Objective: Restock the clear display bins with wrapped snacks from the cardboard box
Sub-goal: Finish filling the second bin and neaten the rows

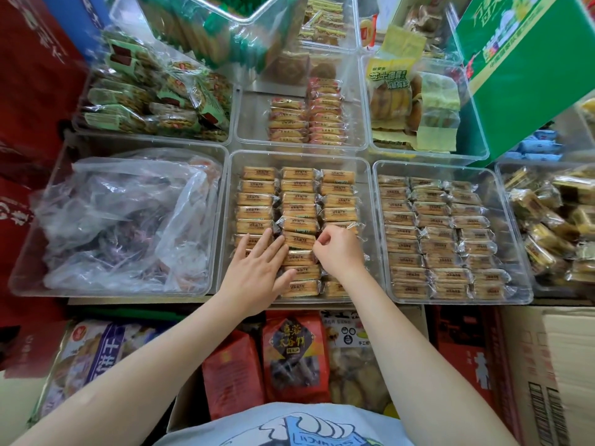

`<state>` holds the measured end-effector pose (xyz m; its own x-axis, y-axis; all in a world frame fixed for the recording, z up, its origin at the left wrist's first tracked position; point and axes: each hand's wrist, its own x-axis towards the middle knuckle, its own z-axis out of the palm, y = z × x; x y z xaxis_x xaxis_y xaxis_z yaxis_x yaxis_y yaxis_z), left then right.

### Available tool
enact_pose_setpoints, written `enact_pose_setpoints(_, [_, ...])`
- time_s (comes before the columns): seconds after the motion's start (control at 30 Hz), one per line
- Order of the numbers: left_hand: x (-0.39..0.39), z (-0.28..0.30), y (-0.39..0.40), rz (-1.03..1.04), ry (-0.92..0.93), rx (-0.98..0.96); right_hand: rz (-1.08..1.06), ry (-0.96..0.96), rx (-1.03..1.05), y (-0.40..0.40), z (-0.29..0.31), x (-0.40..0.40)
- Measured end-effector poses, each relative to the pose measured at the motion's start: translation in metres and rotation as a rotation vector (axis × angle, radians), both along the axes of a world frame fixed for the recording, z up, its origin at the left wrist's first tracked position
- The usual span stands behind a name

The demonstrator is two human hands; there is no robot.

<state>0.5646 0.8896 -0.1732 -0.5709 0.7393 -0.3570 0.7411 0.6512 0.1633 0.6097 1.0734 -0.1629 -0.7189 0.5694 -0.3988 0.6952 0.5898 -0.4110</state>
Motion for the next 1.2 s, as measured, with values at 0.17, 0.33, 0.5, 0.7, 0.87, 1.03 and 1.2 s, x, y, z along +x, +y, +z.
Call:
enact_pose_setpoints(0.17, [-0.002, 0.0, 0.0, -0.029, 0.009, -0.018, -0.031, 0.024, -0.002, -0.002, -0.002, -0.001])
enact_pose_setpoints(0.33, [0.0, -0.001, -0.005, -0.025, 0.012, 0.055, -0.072, 0.093, -0.056, 0.0, -0.002, -0.002])
enact_pose_setpoints(0.5, [-0.002, 0.0, 0.002, 0.001, 0.0, 0.109, -0.061, 0.192, 0.032, 0.005, 0.004, -0.003])
enact_pose_setpoints(0.7, [-0.01, -0.008, 0.017, 0.042, -0.011, 0.068, 0.16, 0.108, 0.114, 0.0, 0.003, -0.008])
enact_pose_setpoints(0.87, [-0.011, -0.012, 0.014, 0.037, 0.004, 0.084, 0.171, 0.112, 0.164, 0.002, 0.003, -0.008])
enact_pose_setpoints(1.03, [-0.01, -0.014, 0.013, 0.039, 0.001, 0.101, 0.245, 0.039, 0.234, 0.005, 0.004, -0.02])
enact_pose_setpoints(1.2, [-0.011, -0.016, 0.012, 0.045, -0.005, 0.098, 0.277, -0.048, 0.286, 0.005, 0.001, -0.016])
